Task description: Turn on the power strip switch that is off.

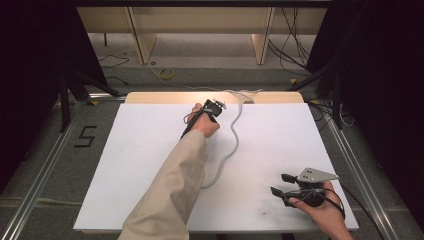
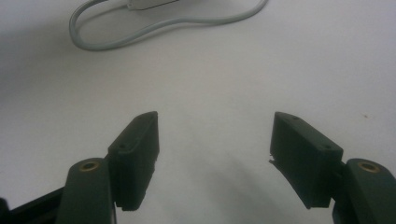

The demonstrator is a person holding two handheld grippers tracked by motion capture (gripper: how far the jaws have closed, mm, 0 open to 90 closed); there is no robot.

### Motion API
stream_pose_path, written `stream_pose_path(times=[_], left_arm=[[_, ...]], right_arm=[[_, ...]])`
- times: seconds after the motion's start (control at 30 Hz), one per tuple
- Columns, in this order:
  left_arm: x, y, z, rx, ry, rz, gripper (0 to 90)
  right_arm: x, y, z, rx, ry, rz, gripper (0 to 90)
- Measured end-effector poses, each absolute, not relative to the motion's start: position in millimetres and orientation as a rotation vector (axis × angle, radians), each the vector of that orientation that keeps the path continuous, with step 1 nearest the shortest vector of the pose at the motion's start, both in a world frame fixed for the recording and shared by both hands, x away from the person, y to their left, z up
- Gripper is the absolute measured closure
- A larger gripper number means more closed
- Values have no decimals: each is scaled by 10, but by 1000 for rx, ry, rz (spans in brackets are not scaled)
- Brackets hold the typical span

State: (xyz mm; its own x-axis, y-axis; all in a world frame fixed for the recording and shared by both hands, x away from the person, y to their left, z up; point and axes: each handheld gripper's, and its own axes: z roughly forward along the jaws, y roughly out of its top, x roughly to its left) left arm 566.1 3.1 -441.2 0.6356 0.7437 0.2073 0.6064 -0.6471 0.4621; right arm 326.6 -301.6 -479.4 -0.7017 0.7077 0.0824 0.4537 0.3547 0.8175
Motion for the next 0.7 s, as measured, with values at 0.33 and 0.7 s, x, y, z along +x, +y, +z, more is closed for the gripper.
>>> stream_pose_path(times=[0.33, 0.7], left_arm=[[5654, 35, -4411, 2503, 1058, 557, 898], [5628, 59, -4309, 2427, 1041, 570, 857]], right_arm=[[3266, -3015, -4794, 1037, 2333, 1273, 337], [3270, -3015, -4796, 1038, 2331, 1275, 337]])
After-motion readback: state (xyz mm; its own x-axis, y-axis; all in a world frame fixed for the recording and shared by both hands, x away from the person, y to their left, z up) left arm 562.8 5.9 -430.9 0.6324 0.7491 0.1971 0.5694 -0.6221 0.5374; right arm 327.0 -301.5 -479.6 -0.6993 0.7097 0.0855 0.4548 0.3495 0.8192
